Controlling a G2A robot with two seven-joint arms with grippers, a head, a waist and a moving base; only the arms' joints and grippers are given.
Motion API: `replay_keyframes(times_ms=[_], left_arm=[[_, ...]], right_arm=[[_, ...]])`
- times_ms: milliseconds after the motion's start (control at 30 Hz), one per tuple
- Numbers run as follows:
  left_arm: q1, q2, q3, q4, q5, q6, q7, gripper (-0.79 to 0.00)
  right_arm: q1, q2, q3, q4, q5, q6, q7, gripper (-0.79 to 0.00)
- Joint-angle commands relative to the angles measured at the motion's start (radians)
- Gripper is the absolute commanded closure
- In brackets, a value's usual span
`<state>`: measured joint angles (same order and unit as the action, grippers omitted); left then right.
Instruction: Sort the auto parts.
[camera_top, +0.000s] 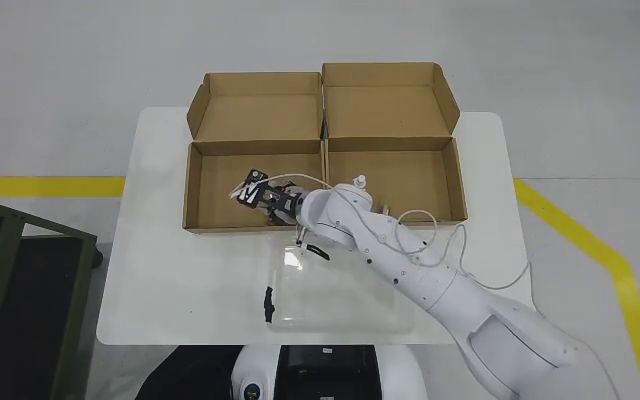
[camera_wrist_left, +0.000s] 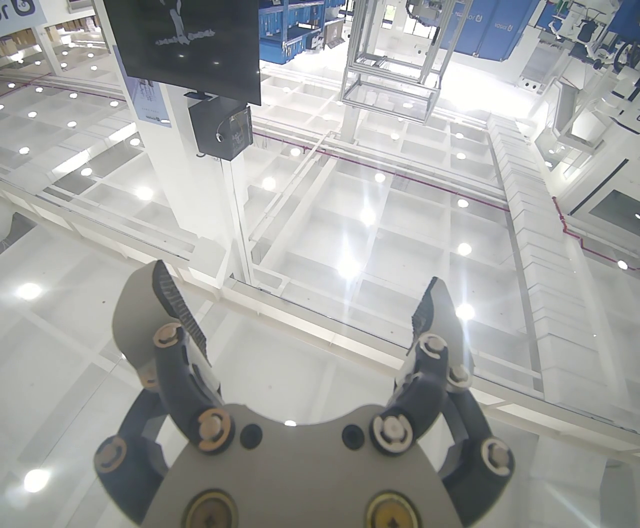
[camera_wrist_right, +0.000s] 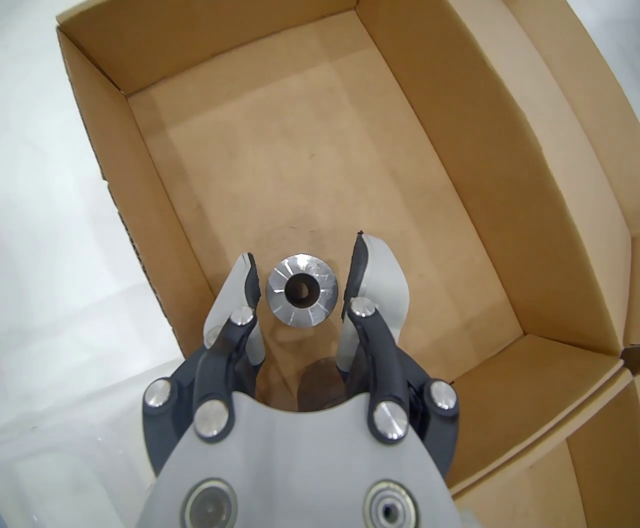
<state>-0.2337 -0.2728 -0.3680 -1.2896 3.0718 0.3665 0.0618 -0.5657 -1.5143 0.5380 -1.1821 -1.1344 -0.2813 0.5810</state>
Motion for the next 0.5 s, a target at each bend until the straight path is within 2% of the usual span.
replay_keyframes(times_ms=[0,300,433,467], left_arm=[[0.000,0.000,0.000,0.000,0.000,0.000,0.000,-0.785],[0.000,0.000,0.000,0.000,0.000,0.000,0.000,-0.785],[0.000,0.000,0.000,0.000,0.000,0.000,0.000,-0.785],[0.000,0.000,0.000,0.000,0.000,0.000,0.000,-0.785]], right_arm=[[-0.008,0.004,0.017,-0.035,-0.006,-0.007,-0.007,-0.360],[-0.123,0.059,0.163,-0.316,-0.037,-0.075,-0.043,-0.391],[-0.223,0.095,0.262,-0.470,-0.072,-0.105,-0.056,-0.486],[-0.250,0.104,0.288,-0.508,-0.080,-0.115,-0.059,-0.588]])
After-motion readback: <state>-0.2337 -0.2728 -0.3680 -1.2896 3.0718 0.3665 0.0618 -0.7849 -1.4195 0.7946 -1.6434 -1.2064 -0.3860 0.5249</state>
